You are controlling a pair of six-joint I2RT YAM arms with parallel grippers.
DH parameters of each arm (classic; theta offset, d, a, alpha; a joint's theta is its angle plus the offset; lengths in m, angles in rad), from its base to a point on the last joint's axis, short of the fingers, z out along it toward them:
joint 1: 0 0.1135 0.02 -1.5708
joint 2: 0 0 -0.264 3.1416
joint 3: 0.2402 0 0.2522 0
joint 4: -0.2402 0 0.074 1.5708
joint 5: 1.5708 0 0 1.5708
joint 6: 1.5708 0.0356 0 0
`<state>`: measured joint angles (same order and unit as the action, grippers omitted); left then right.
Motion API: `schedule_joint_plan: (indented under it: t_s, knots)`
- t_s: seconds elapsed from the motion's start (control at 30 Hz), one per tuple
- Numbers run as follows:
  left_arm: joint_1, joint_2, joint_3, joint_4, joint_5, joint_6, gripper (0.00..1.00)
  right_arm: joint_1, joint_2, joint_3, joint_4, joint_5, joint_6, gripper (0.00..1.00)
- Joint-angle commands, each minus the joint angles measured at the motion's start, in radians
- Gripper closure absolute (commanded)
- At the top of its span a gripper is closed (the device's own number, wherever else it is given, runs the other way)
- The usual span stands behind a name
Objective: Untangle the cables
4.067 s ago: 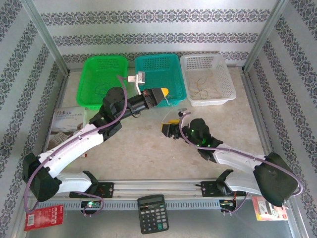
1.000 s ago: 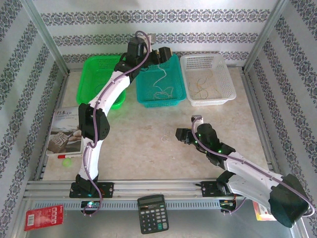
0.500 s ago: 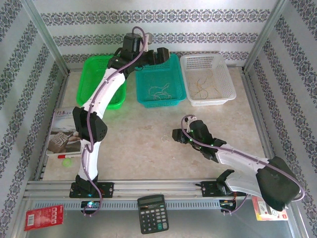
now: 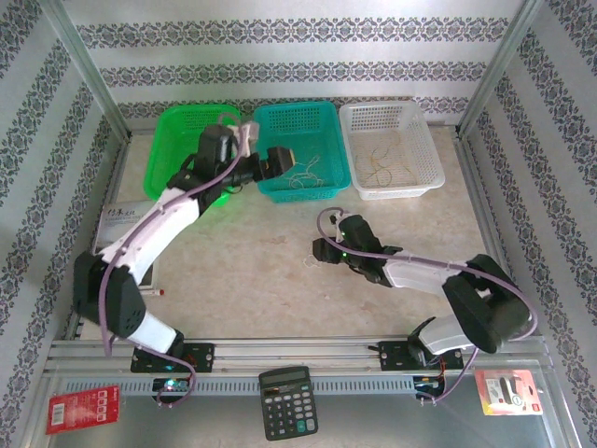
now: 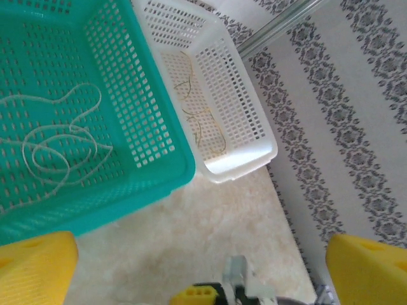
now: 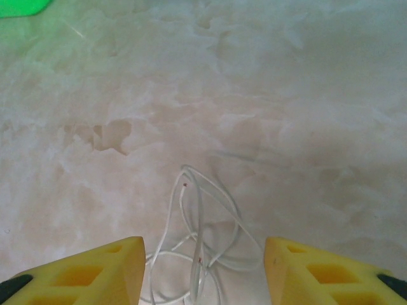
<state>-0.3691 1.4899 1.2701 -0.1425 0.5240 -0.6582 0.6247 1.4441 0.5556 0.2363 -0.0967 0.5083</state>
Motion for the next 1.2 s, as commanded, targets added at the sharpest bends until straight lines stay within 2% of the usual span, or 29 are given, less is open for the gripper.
schedule_joint_plan:
  t_s: [0.0,0.17,0.33,0.37,0.77,0.97,1.17]
  knots:
    - [0.007,-0.110,-0.147,0.210,0.013,-0.113,0.00,0.009,0.052,0.046,0.031,-0.024,-0.038,0.50]
    - [0.007,-0.235,-0.328,0.303,-0.004,-0.190,0.00,0.003,0.115,0.063,0.051,-0.024,-0.047,0.62]
    - [0.005,-0.293,-0.415,0.328,-0.008,-0.222,0.00,-0.013,0.109,0.051,0.085,-0.041,-0.042,0.97]
    - [0.006,-0.295,-0.422,0.328,-0.007,-0.224,0.00,-0.014,0.098,0.047,0.087,-0.044,-0.042,1.00]
    - [-0.013,-0.311,-0.518,0.396,0.033,-0.278,0.00,-0.021,-0.228,-0.053,0.089,-0.048,0.056,1.00]
    - [-0.073,-0.328,-0.587,0.470,0.041,-0.324,0.00,-0.025,-0.337,-0.062,0.086,-0.045,0.108,1.00]
    - [-0.132,-0.337,-0.683,0.572,0.011,-0.361,0.12,-0.024,-0.383,-0.042,0.090,-0.073,0.133,1.00]
